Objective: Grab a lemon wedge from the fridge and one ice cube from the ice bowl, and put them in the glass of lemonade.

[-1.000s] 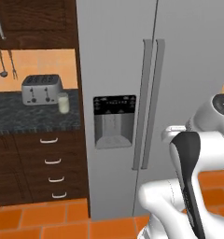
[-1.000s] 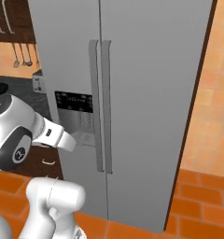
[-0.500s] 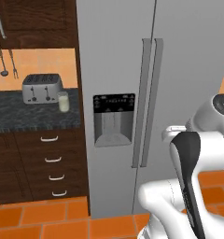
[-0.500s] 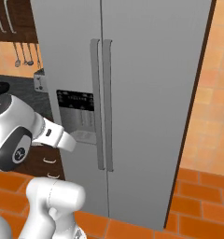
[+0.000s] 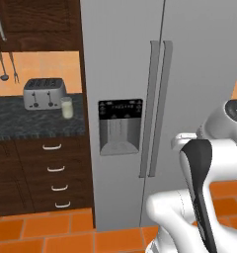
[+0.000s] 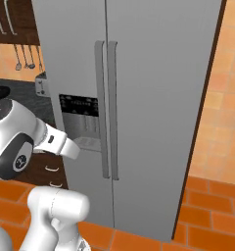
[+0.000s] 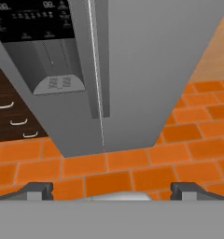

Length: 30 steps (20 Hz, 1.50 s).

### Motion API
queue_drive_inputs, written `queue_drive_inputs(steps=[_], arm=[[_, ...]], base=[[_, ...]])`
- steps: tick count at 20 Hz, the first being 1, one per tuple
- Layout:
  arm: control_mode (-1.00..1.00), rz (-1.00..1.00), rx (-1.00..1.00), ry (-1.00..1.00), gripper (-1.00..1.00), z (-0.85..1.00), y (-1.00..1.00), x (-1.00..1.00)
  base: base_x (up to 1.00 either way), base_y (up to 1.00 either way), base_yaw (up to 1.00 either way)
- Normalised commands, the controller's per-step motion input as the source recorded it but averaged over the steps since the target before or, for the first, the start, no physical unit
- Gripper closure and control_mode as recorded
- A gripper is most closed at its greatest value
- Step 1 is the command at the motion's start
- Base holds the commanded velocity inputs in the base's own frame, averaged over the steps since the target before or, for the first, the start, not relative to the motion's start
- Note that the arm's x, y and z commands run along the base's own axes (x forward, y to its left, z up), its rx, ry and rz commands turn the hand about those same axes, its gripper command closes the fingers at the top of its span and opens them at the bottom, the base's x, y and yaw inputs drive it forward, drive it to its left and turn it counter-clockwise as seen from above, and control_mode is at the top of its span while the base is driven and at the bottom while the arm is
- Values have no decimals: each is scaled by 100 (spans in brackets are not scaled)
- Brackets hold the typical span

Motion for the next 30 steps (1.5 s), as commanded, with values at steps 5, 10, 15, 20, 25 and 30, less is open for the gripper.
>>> queue_drive_inputs(steps=[5, 10, 15, 20, 25, 30], arm=[[100, 0, 0, 0, -100, 0, 0, 0], [100, 0, 0, 0, -100, 0, 0, 0], [100, 0, 0, 0, -100, 0, 0, 0], [100, 0, 0, 0, -100, 0, 0, 0], [100, 0, 0, 0, -100, 0, 0, 0], [100, 0, 0, 0, -100, 0, 0, 0]], base=[[23, -1, 0], [-2, 0, 0], [-20, 0, 0], [-13, -2, 4], [39, -15, 8], [-35, 1, 1]])
